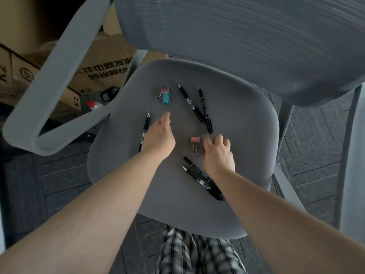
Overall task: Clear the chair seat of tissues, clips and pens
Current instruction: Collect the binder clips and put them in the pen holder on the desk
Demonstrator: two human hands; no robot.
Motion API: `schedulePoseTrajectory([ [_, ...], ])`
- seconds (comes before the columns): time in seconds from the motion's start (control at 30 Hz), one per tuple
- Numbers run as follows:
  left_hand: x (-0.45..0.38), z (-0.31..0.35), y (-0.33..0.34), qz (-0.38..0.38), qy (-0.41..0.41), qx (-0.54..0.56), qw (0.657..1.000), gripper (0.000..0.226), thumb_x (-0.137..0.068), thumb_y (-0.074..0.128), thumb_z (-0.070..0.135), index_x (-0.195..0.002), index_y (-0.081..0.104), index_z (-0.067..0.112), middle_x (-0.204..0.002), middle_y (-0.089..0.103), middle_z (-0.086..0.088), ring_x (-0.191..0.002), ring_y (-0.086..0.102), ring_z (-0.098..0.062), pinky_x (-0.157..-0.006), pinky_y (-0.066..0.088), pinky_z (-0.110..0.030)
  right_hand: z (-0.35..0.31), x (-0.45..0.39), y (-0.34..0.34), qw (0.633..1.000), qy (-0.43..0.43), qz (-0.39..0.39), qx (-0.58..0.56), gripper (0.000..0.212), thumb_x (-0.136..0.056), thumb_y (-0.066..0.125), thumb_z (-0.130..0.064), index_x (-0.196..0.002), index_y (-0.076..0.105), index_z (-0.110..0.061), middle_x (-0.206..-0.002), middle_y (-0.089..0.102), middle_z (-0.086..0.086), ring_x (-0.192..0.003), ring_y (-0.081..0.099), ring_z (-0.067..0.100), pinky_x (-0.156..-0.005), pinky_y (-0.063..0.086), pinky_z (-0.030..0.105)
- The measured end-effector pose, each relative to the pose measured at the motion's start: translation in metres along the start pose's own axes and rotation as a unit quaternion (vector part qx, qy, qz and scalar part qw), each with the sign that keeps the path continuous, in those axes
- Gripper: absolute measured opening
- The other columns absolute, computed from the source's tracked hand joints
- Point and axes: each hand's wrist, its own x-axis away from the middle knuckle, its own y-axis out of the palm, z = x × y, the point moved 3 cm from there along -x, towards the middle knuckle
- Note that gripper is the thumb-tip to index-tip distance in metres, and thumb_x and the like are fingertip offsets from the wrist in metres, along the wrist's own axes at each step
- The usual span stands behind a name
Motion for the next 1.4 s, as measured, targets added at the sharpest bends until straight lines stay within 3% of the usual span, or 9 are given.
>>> schedulePoseTrajectory([
  [0.17,-0.017,-0.009,-0.012,0.025,-0.013,-0.017,0.999,0.052,-0.095,0.050,0.032,-0.140,0.032,0.013,-0.131,0.051,-0.017,-0.116,0.053,-0.036,-0.088,0.047,-0.045,-0.001,-0.009,-0.008,1.000,0.017,-0.001,-0.022,0.042,-0.082,0.043,0.009,-0.119,0.044,-0.011,-0.113,0.043,0.012,-0.104,0.041,0.032,-0.070,0.046,0.039],
  [0.3,-0.029,-0.005,-0.022,0.057,0.025,-0.045,0.997,0.065,-0.088,0.059,0.044,-0.141,0.033,0.017,-0.118,0.055,-0.020,-0.109,0.054,-0.038,-0.083,0.050,-0.046,-0.007,-0.009,-0.024,0.992,0.016,0.043,-0.116,0.013,-0.084,0.043,0.000,-0.093,0.043,-0.010,-0.090,0.039,0.007,-0.085,0.041,0.031,-0.064,0.035,0.035],
  [0.4,-0.045,0.001,-0.029,0.054,0.020,-0.044,0.997,0.076,-0.082,0.064,0.051,-0.143,0.028,0.026,-0.117,0.051,-0.020,-0.105,0.055,-0.040,-0.082,0.051,-0.047,-0.019,-0.011,-0.034,0.983,-0.011,0.063,-0.171,0.011,-0.086,0.046,-0.005,-0.085,0.039,-0.013,-0.086,0.041,0.007,-0.078,0.043,0.032,-0.061,0.034,0.033],
  [0.57,-0.073,0.004,-0.038,0.067,0.005,-0.032,0.997,0.082,-0.077,0.066,0.056,-0.143,0.025,0.029,-0.127,0.048,-0.018,-0.112,0.054,-0.039,-0.084,0.050,-0.046,-0.035,-0.027,-0.038,0.972,-0.011,0.106,-0.207,0.020,-0.083,0.043,0.002,-0.099,0.052,-0.006,-0.094,0.043,0.011,-0.087,0.044,0.031,-0.064,0.038,0.033],
  [0.7,-0.088,0.001,-0.035,0.037,0.011,-0.090,0.995,0.081,-0.077,0.062,0.061,-0.141,0.026,0.027,-0.129,0.046,-0.019,-0.111,0.054,-0.041,-0.083,0.050,-0.045,-0.042,-0.032,-0.025,0.979,-0.025,0.072,-0.188,0.009,-0.086,0.041,-0.003,-0.084,0.042,-0.012,-0.092,0.033,0.005,-0.096,0.043,0.031,-0.064,0.037,0.034],
  [0.77,-0.092,0.000,-0.030,0.021,0.019,-0.120,0.992,0.070,-0.081,0.059,0.058,-0.134,0.033,0.021,-0.125,0.046,-0.019,-0.108,0.055,-0.042,-0.075,0.047,-0.043,-0.040,-0.031,-0.015,0.985,-0.013,0.052,-0.166,0.002,-0.089,0.042,-0.011,-0.090,0.043,-0.010,-0.094,0.033,0.005,-0.099,0.042,0.030,-0.064,0.037,0.035],
  [0.93,-0.094,0.000,-0.022,0.029,0.049,-0.127,0.990,0.036,-0.094,0.048,0.037,-0.120,0.041,0.014,-0.119,0.049,-0.021,-0.102,0.054,-0.043,-0.068,0.039,-0.041,-0.033,-0.025,0.004,0.992,-0.013,0.049,-0.114,0.025,-0.093,0.049,-0.030,-0.107,0.048,-0.008,-0.111,0.041,0.012,-0.107,0.039,0.031,-0.070,0.041,0.037],
  [1.17,-0.093,0.000,-0.029,0.028,0.073,-0.135,0.988,0.022,-0.092,0.047,0.019,-0.111,0.042,0.010,-0.113,0.044,-0.023,-0.075,0.047,-0.036,-0.062,0.037,-0.038,-0.038,-0.021,0.009,0.991,-0.020,0.044,-0.125,0.016,-0.092,0.047,-0.014,-0.106,0.050,-0.007,-0.123,0.040,0.011,-0.114,0.036,0.029,-0.075,0.042,0.035],
  [1.4,-0.090,-0.001,-0.026,0.003,0.070,-0.181,0.981,0.029,-0.090,0.054,0.020,-0.112,0.047,0.002,-0.130,0.036,-0.022,-0.097,0.054,-0.046,-0.067,0.042,-0.043,-0.035,-0.028,0.005,0.988,-0.008,0.014,-0.151,0.011,-0.085,0.047,-0.005,-0.096,0.048,-0.008,-0.111,0.045,0.010,-0.105,0.039,0.030,-0.069,0.043,0.036],
])
